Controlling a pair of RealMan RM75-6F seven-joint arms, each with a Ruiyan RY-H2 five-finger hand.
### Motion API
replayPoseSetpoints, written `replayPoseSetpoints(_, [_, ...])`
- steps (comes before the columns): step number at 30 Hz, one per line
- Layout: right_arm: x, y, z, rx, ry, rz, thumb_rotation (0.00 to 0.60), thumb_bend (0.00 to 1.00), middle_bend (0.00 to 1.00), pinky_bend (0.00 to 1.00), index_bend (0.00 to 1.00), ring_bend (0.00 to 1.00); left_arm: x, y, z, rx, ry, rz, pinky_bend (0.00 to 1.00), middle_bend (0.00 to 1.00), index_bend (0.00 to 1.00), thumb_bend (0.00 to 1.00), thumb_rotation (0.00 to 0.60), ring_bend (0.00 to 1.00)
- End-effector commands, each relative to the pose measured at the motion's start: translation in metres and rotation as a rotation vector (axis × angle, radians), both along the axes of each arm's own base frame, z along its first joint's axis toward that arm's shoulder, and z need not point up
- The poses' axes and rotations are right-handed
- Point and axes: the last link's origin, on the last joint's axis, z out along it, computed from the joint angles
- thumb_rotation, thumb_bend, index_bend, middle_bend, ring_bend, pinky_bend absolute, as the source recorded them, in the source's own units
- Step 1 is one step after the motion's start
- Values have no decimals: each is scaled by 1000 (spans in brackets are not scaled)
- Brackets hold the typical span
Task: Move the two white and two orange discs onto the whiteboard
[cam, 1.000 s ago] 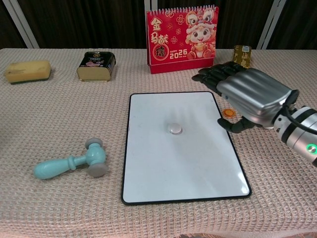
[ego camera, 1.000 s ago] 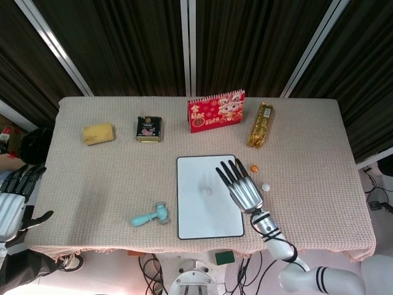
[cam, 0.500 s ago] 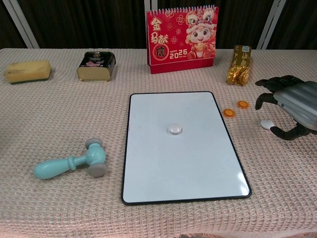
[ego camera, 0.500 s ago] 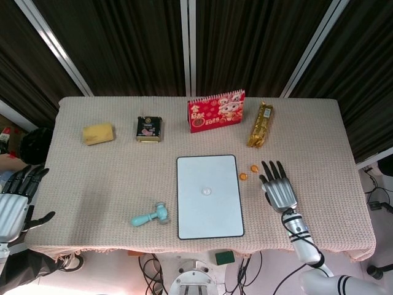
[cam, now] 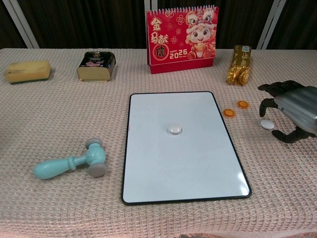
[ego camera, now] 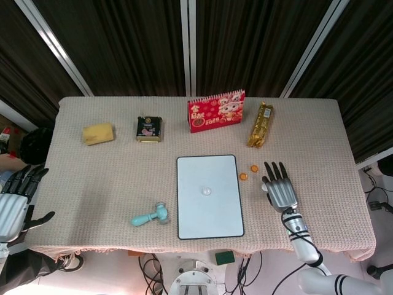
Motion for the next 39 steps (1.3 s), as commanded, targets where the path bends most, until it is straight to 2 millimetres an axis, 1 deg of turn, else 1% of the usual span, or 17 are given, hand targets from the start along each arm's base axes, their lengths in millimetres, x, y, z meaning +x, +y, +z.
replayPoseSetpoints(1, [1,-2,-1,0,-5,-4,600,350,0,0,380,0,0,0,0,2,0,0,114,69,93,86,600,0])
replayPoseSetpoints(8, [2,-5,-7,8,-3,-8,600,362,0,0,437,0,0,0,1,3,1,1,115,69,93,86,600,0])
replayPoseSetpoints(12, [3,-6,-8,3,-11,-1,600,372,0,0,516,0,-1,0,1,4,0,2,115,69,92,86,600,0])
replayPoseSetpoints(15, [10,-6,-5,-10,-40,23,600,376,0,0,541,0,-1,0,2,7,-2,2,115,68,93,86,600,0])
replayPoseSetpoints(18, [21,-5,-4,-5,-65,63,600,376,2,0,545,0,-1,0,2,5,-2,3,115,68,93,86,600,0])
replayPoseSetpoints(21, [41,0,-9,35,-88,117,600,376,3,0,546,0,-1,0,1,2,0,1,114,69,92,86,600,0])
replayPoseSetpoints(25, [69,8,-23,104,-92,195,600,376,5,0,547,0,0,0,1,3,1,1,115,68,92,86,600,0])
replayPoseSetpoints(28, [84,10,-35,138,-84,227,600,376,6,0,547,0,-1,0,1,4,0,4,115,69,92,86,600,0])
replayPoseSetpoints(34, [102,8,-51,154,-65,255,600,376,6,0,547,0,-3,1,3,11,-6,5,114,69,93,86,600,0])
replayPoseSetpoints(39, [110,7,-60,157,-54,267,600,376,6,0,547,0,-4,1,4,12,-9,7,115,69,93,86,600,0])
